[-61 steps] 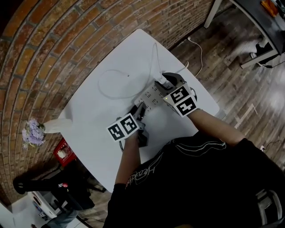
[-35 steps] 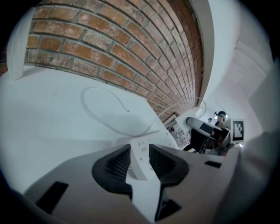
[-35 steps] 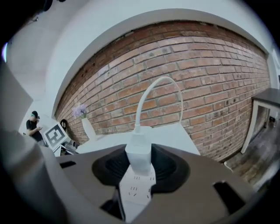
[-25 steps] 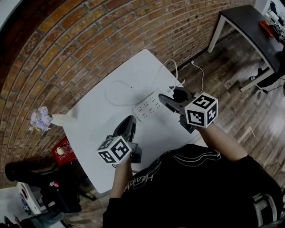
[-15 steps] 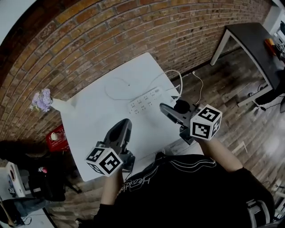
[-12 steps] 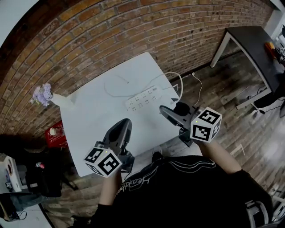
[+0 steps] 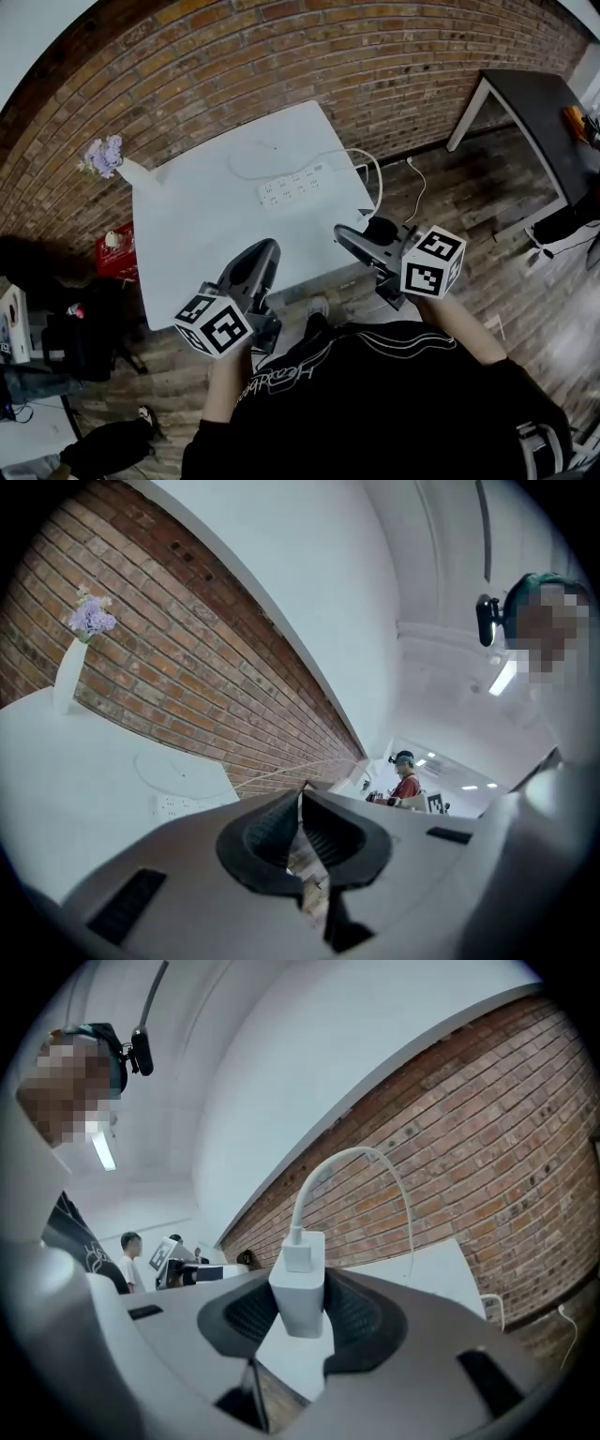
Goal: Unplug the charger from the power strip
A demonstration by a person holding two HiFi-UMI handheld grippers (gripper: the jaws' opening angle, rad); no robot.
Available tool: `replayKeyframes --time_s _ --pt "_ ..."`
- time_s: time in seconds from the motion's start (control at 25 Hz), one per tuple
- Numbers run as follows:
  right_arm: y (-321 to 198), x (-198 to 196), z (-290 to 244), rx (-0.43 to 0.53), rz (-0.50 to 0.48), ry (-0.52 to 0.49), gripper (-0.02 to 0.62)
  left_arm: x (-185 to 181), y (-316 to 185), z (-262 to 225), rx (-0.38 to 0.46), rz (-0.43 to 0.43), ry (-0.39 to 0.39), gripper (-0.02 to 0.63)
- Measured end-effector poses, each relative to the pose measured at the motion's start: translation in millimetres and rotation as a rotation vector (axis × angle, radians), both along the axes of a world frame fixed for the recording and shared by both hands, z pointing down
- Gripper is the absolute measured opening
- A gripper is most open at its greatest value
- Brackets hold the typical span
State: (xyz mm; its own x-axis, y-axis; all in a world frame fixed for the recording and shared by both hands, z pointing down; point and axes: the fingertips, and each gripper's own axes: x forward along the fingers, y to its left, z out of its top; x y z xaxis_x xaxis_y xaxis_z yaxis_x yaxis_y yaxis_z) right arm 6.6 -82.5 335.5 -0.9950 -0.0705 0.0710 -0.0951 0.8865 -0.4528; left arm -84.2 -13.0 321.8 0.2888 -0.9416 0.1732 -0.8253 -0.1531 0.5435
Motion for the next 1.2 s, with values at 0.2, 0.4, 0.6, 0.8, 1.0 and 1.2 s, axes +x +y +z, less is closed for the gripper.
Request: replayKeyframes --time_s 0.2,0.4,0.6,0.8,1.0,1.2 --pt "9.7 14.0 -2.1 -0.016 0.01 -0.023 0.12 15.3 18.5 -6.3 0.02 -0.019 -0.012 0.015" --pt "18.7 27.4 0.1 -0.017 0.016 -0.032 0.12 30.6 31.5 -7.3 0.03 -0.023 -0.02 0.014" --pt "25.2 32.8 -4.1 -0.022 0.003 -0.028 0.12 37.9 35.7 -14.8 0.038 -0.023 -0.034 0.015" --pt "28.9 40.3 -8.9 -0.011 0.006 -0.045 0.12 45.2 41.8 -16.3 0.04 -0.029 -0.051 0.014" --pt "34.6 41.9 -8.1 -0.003 -0.005 -0.036 0.12 49.8 47.4 -16.8 0.045 -0.032 -0.054 0.014" --pt "34.7 42.5 -10.1 -0.01 -0.004 -0.037 0.12 51.9 47.8 -19.9 0.046 -0.029 -0.055 0.014"
